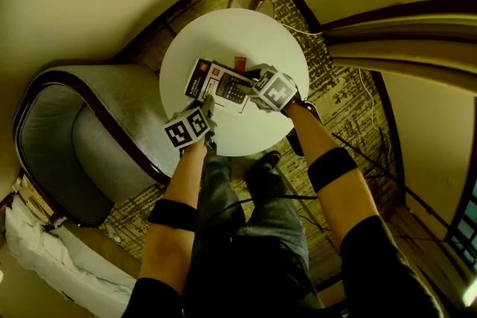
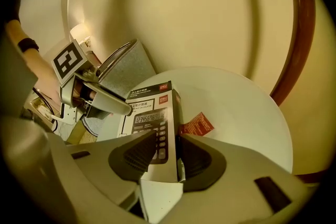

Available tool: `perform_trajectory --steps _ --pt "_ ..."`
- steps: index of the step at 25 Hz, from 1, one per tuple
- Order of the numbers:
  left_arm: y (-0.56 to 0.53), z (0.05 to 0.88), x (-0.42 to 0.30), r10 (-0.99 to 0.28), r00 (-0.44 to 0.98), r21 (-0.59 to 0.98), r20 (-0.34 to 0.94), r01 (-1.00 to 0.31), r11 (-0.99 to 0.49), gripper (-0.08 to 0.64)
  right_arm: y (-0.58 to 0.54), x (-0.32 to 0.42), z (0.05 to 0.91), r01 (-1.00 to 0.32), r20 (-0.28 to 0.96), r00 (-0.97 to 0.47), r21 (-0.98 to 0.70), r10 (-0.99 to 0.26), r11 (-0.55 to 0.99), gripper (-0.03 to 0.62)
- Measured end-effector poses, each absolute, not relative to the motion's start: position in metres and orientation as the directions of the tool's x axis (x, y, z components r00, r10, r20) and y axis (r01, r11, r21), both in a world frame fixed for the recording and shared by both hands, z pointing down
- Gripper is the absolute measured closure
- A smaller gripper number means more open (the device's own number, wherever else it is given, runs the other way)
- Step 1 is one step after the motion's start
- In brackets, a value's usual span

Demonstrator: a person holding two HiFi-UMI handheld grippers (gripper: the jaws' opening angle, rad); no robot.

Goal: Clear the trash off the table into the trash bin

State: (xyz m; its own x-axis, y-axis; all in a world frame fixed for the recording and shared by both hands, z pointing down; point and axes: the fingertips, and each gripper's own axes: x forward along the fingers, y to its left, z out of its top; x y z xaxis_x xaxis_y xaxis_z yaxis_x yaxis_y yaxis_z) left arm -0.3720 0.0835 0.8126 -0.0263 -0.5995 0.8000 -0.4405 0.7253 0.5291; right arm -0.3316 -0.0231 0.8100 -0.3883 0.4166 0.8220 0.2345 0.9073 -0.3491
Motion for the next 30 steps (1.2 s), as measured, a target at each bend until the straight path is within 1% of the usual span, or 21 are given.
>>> perform_trajectory --steps 6,13,19,25,30 --pt "0.085 0.804 -0.374 -0.611 -0.030 0.543 0.791 -0.424 0.724 0.451 -0.024 -0.331 0.798 0.226 0.812 -0.414 -0.345 0.411 0.911 0.458" --pt "0.080 0.776 -0.378 -0.612 -0.029 0.529 0.790 -0.471 0.706 0.462 -0.025 -0.323 0.774 0.208 0.809 -0.425 -0.350 0.406 0.914 0.476" --pt "0.081 0.741 -0.367 -0.622 -0.024 0.528 0.783 -0.504 0.684 0.463 -0.024 -0.309 0.737 0.174 0.796 -0.477 -0.329 0.372 0.928 0.483" --pt "0.063 0.698 -0.340 -0.635 0.015 0.524 0.772 -0.581 0.623 0.465 -0.037 -0.270 0.691 0.089 0.781 -0.535 -0.327 0.322 0.941 0.486" --pt "0.039 0.672 -0.307 -0.640 0.070 0.525 0.765 -0.645 0.556 0.466 -0.053 -0.225 0.670 -0.014 0.775 -0.580 -0.320 0.253 0.947 0.488"
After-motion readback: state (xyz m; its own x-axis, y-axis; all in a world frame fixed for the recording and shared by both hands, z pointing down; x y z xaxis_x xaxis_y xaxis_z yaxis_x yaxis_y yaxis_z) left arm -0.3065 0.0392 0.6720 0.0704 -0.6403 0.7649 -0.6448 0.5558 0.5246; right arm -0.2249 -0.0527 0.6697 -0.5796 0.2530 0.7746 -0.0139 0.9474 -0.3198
